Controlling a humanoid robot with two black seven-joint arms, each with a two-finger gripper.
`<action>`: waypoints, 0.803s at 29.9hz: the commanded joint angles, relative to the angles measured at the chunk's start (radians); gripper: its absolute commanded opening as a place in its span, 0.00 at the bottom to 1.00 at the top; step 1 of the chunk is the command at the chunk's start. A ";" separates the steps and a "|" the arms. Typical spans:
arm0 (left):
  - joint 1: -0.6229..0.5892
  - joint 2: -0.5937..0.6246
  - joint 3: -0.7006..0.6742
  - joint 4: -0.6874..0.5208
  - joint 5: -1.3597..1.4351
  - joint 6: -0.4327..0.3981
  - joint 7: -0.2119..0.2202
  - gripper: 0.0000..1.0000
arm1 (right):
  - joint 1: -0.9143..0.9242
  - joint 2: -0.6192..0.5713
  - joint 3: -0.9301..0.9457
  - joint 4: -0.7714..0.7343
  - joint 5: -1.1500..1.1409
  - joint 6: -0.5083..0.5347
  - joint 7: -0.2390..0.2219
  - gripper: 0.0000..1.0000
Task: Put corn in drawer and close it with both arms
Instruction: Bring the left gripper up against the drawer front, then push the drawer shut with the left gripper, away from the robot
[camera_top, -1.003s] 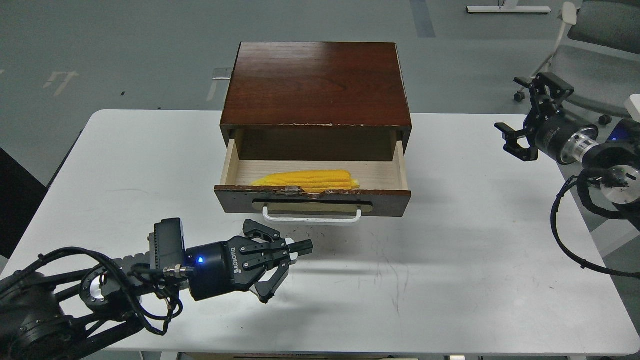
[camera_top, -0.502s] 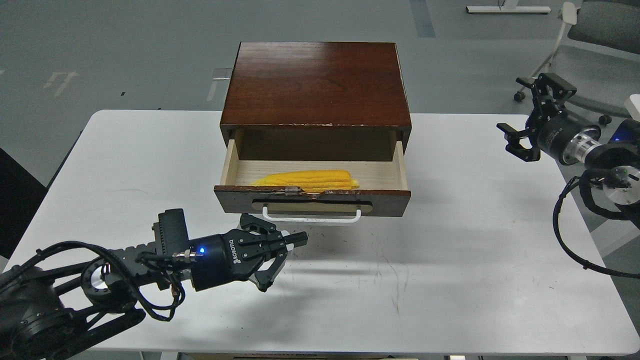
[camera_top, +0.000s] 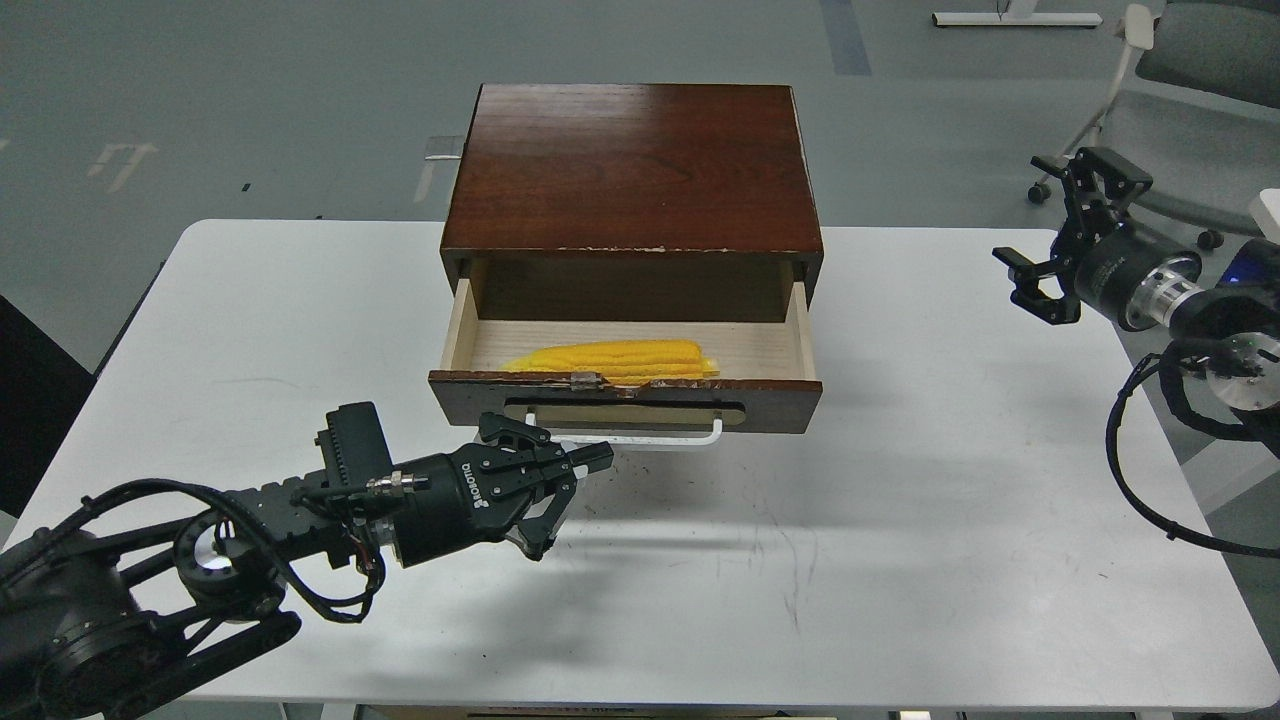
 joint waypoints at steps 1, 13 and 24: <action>-0.001 -0.003 -0.002 0.009 0.000 0.000 0.007 0.00 | 0.000 0.001 0.000 0.000 0.000 0.002 0.000 1.00; -0.001 -0.054 -0.046 0.063 0.000 0.000 0.033 0.00 | -0.002 0.001 -0.002 0.000 0.000 0.003 0.000 1.00; -0.042 -0.123 -0.053 0.153 0.000 0.000 0.032 0.00 | -0.003 0.001 -0.002 0.001 0.000 0.005 0.000 1.00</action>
